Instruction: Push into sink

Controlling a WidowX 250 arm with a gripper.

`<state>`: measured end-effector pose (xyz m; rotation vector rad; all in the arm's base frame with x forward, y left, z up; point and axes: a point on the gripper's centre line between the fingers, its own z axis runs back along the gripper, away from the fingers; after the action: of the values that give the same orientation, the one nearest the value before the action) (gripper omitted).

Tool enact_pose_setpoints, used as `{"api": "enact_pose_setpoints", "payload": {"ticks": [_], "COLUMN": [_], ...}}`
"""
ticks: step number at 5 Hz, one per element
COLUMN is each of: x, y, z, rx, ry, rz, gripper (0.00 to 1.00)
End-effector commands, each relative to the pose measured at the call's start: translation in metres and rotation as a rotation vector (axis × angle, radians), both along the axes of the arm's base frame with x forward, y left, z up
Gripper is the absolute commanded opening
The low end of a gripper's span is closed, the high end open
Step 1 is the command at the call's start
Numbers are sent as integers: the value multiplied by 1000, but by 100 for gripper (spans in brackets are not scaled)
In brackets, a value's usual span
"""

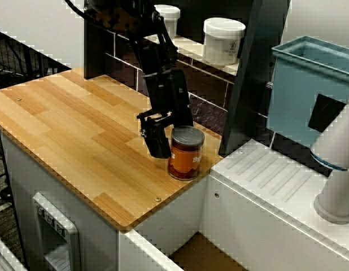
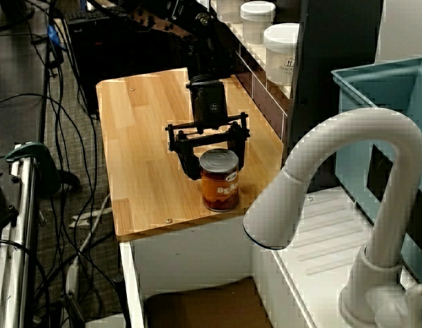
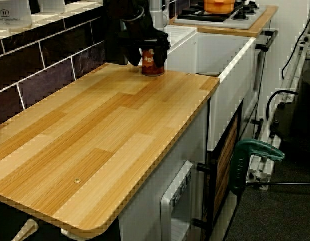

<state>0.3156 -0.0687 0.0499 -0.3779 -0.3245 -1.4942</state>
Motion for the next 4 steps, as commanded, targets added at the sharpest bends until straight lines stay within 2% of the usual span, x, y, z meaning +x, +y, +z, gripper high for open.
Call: {"api": "enact_pose_setpoints", "payload": {"ticks": [1,4], "x": [-6,-23], "y": [-14,-42], "z": [21,9], "rx": [1,14], "ry": [-64,-55], "rz": [-21,-15], "gripper": [100,100]}}
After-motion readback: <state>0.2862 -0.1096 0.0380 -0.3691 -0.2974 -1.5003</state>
